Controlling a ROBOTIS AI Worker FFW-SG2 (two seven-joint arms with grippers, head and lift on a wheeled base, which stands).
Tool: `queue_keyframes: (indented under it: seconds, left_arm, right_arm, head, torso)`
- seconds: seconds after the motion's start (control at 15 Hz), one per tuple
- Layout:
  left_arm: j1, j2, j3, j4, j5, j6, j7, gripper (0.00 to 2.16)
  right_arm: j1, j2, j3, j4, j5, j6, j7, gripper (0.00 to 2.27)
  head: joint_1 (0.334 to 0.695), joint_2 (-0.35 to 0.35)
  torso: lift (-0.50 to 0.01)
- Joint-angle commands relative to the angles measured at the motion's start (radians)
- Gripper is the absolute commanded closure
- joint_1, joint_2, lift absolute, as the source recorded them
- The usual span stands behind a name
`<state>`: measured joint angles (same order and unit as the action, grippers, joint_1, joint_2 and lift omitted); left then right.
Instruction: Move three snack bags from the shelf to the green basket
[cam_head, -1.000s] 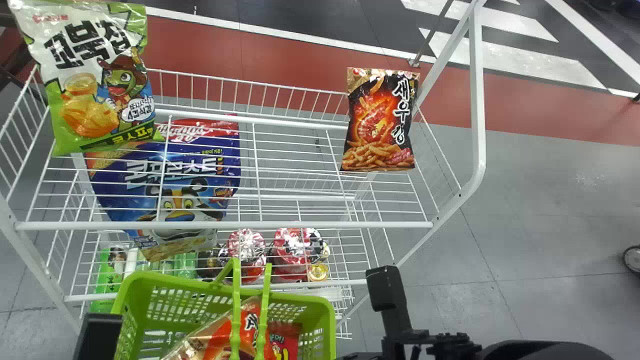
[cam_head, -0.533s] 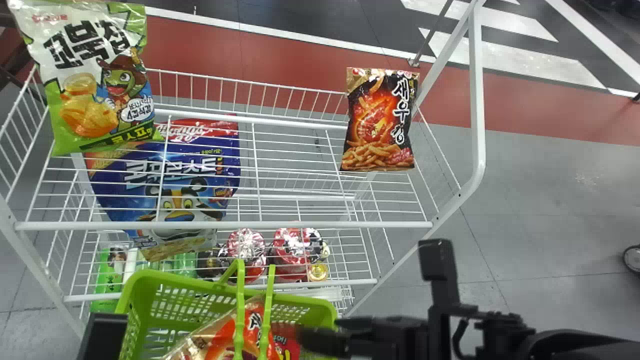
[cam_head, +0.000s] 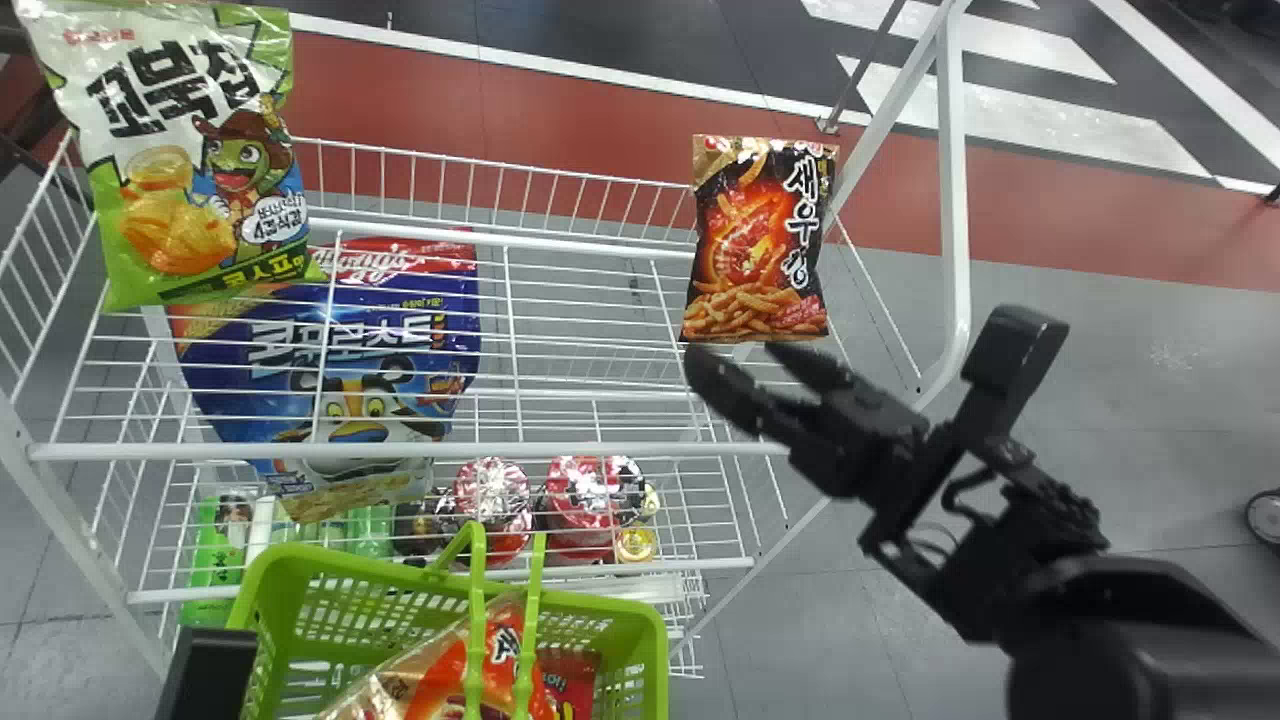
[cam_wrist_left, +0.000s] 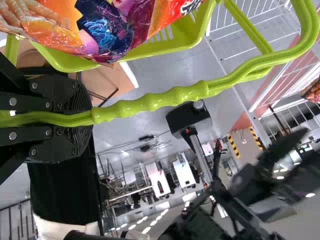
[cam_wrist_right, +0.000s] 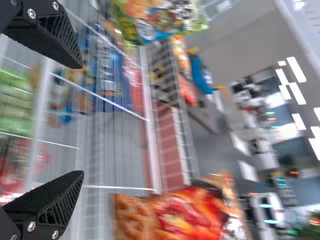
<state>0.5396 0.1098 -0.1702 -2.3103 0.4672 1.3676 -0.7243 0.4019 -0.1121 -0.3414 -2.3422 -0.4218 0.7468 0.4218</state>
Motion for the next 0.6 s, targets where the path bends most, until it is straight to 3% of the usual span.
queue_keyframes:
  seconds: [0.0,0.53]
  left_arm:
    - [-0.003,0.001,0.000,0.011,-0.002,0.000,0.000,2.06]
    - [-0.029,0.019,0.011,0.028,0.008,0.000,-0.003,2.06]
  right_arm:
    - [-0.115,0.000,0.078,0.136,0.124,-0.146,-0.015,0.05]
    - [-0.311,0.000,0.173,0.474,0.314,-0.441,-0.273,0.06]
  head:
    - [0.695,-0.350]
    - [0.695,-0.350]
  torso:
    - [-0.049]
    - [-0.049]
